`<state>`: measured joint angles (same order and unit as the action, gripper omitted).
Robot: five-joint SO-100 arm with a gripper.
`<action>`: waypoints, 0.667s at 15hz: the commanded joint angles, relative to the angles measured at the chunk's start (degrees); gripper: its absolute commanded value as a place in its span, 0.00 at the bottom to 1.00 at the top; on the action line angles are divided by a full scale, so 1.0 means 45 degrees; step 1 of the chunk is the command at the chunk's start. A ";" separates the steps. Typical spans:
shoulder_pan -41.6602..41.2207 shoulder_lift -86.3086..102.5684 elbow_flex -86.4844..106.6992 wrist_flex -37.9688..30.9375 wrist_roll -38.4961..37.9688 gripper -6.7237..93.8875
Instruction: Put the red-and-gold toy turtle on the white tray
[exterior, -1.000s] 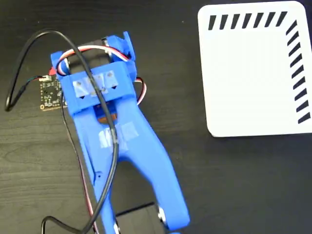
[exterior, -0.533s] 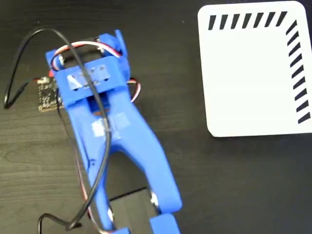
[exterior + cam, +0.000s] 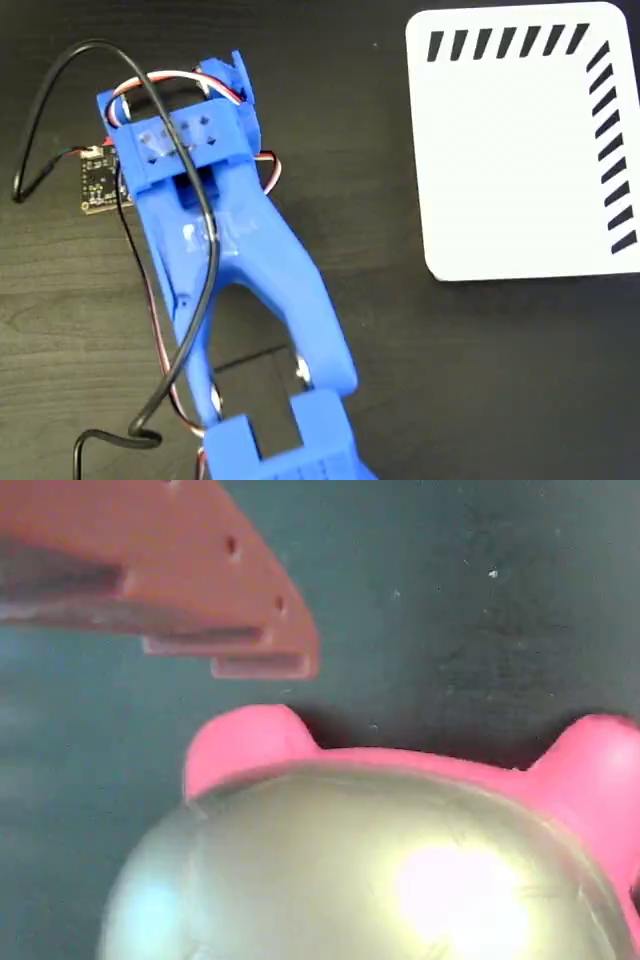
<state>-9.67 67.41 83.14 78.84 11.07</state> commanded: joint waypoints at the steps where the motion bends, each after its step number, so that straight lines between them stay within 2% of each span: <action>1: -0.0352 0.0332 -0.0605 -0.0098 0.0371 0.77; 8: -0.0469 0.0039 -0.0605 -0.0391 0.0879 0.77; 10: -0.0469 0.0039 -0.0605 -0.0527 0.1016 0.74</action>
<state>-10.99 65.21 82.97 76.46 14.68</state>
